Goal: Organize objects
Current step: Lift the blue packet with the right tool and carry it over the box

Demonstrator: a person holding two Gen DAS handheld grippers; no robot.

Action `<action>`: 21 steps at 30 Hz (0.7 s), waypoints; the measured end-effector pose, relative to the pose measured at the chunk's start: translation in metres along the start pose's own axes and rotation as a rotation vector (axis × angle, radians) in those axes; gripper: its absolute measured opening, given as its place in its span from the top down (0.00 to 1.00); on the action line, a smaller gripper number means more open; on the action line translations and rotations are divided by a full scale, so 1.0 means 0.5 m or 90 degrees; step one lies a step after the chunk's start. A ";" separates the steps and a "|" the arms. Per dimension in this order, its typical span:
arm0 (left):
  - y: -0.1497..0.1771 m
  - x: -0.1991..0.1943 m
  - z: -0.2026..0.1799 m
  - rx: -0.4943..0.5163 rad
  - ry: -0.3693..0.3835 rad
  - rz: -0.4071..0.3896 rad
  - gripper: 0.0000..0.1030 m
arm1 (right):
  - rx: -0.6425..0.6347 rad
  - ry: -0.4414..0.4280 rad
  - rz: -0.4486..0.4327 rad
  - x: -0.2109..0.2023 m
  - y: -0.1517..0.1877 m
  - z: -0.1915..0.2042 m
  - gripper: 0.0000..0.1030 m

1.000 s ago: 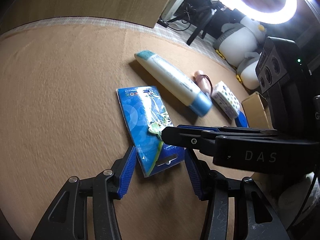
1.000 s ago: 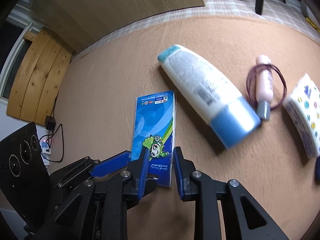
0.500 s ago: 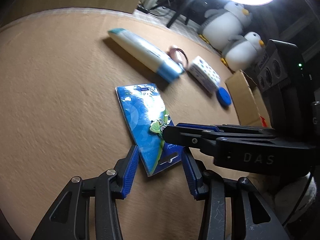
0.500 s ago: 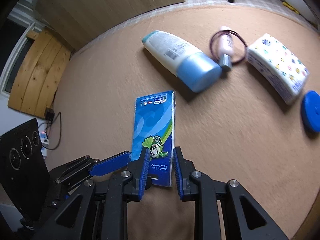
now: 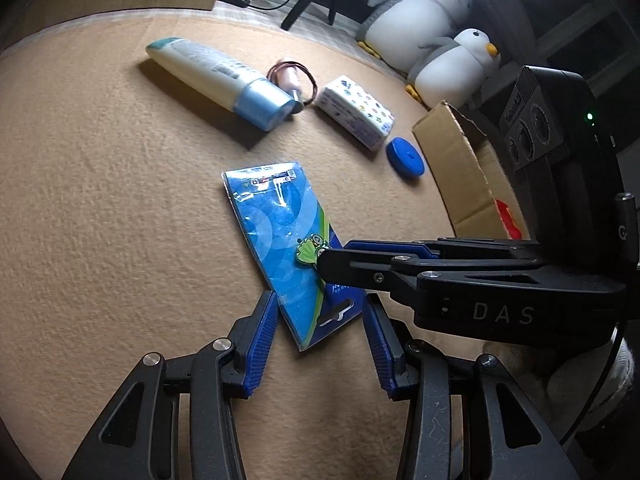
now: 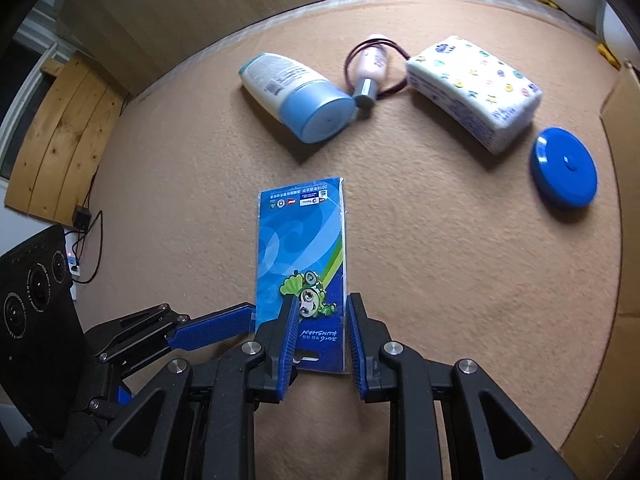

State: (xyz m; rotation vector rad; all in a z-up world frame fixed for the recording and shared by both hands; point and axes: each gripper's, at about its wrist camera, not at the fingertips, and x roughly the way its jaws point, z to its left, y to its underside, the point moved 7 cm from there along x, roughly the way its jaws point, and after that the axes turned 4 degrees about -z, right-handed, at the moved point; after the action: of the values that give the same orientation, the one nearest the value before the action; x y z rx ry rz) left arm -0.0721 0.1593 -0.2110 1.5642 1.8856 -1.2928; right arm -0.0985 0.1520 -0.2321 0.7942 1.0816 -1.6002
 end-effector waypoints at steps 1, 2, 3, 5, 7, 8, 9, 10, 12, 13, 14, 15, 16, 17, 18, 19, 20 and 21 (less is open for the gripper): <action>0.000 -0.001 -0.001 0.001 0.002 0.002 0.55 | 0.001 -0.002 -0.001 0.000 0.000 0.001 0.76; 0.001 -0.002 -0.003 0.002 0.003 0.004 0.55 | 0.003 0.001 -0.003 -0.002 0.000 -0.001 0.76; 0.001 -0.005 -0.002 0.002 0.003 0.004 0.55 | 0.004 0.004 -0.006 -0.003 0.000 -0.002 0.70; 0.000 -0.008 -0.001 0.001 -0.003 -0.002 0.55 | 0.005 0.007 -0.010 -0.004 0.000 0.003 0.61; -0.001 -0.020 0.010 0.000 -0.011 -0.006 0.54 | -0.005 0.023 -0.012 -0.004 -0.002 0.010 0.56; -0.001 -0.028 0.018 -0.003 -0.015 -0.008 0.54 | -0.017 0.034 -0.014 -0.004 -0.002 0.015 0.55; 0.000 -0.038 0.028 -0.007 -0.020 -0.012 0.53 | -0.030 0.049 -0.018 -0.004 -0.003 0.020 0.54; 0.001 -0.047 0.038 -0.011 -0.025 -0.015 0.54 | -0.042 0.064 -0.021 -0.004 -0.004 0.026 0.53; 0.005 -0.067 0.063 -0.025 -0.036 -0.024 0.54 | -0.068 0.092 -0.026 -0.001 -0.006 0.040 0.48; 0.009 -0.076 0.074 -0.032 -0.041 -0.028 0.54 | -0.076 0.099 -0.025 0.001 -0.007 0.046 0.47; 0.012 -0.085 0.086 -0.041 -0.046 -0.032 0.54 | -0.083 0.106 -0.022 0.005 -0.007 0.052 0.46; 0.015 -0.093 0.097 -0.047 -0.048 -0.036 0.54 | -0.088 0.114 -0.016 0.011 -0.007 0.057 0.45; 0.018 -0.101 0.107 -0.056 -0.050 -0.039 0.54 | -0.093 0.122 -0.011 0.016 -0.006 0.060 0.44; 0.021 -0.106 0.116 -0.063 -0.052 -0.042 0.54 | -0.102 0.135 -0.004 0.024 -0.006 0.066 0.44; 0.025 -0.112 0.125 -0.071 -0.053 -0.045 0.54 | -0.109 0.146 0.000 0.029 -0.006 0.068 0.42; 0.028 -0.118 0.134 -0.077 -0.054 -0.048 0.54 | -0.119 0.158 0.002 0.034 -0.006 0.071 0.41; 0.030 -0.122 0.140 -0.082 -0.056 -0.050 0.54 | -0.129 0.169 0.001 0.037 -0.007 0.075 0.39; 0.032 -0.128 0.146 -0.088 -0.057 -0.054 0.54 | -0.139 0.178 0.002 0.041 -0.007 0.080 0.39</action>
State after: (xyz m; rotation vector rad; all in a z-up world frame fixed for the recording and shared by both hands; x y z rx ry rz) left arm -0.0564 0.0622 -0.2068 1.3504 1.9586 -1.2173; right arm -0.1071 0.1079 -0.2342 0.8870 1.4273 -1.3647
